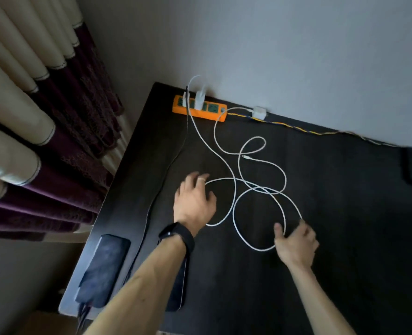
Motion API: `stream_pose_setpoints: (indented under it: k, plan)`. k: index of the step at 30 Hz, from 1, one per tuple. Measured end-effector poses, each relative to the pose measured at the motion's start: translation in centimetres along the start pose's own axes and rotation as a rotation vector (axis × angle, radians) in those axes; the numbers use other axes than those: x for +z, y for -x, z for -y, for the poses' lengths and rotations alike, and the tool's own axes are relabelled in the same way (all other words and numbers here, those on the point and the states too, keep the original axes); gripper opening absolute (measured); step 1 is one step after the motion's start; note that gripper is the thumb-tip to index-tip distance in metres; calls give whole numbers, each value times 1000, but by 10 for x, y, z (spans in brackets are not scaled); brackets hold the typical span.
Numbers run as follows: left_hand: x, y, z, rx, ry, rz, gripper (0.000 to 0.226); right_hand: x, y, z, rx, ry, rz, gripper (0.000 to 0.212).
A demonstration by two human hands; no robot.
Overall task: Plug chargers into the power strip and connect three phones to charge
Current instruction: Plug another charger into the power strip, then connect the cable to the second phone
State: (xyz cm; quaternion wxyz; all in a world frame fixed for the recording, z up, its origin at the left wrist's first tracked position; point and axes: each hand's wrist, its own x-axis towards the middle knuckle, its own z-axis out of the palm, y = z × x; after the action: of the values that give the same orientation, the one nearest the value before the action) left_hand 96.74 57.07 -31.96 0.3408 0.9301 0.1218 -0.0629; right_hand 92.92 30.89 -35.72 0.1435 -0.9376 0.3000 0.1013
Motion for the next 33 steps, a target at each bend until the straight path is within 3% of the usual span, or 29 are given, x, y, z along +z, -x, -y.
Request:
stream_pose_setpoints:
  k: [3, 8, 12, 16, 21, 25, 28, 30, 33]
  plan:
    - [9, 55, -9, -34, 118, 141, 45, 4, 23, -13, -45, 168, 106, 41]
    - [0, 124, -23, -138, 171, 387, 41, -10, 62, -24, -26, 243, 240, 46]
    - [-18, 162, -22, -164, 152, 467, 38, -10, 115, -55, -70, 184, 445, 27]
    - [-26, 185, -5, -123, -56, 456, 44, -2, 145, -72, -79, 34, 366, 20]
    - [-25, 203, 38, -228, -287, 380, 57, -1, 139, -69, -80, -51, 177, 38]
    - [-17, 208, 68, -351, -349, 405, 66, 2, 110, -67, 24, -45, 163, 49]
    - [-8, 202, 71, -397, -317, 350, 68, 8, 90, -63, 12, -8, 167, 40]
    - [-4, 197, 68, -428, -325, 297, 72, 9, 88, -58, -79, 47, 190, 34]
    - [5, 191, 63, -442, -359, 264, 83, 7, 109, -67, -464, 262, 345, 28]
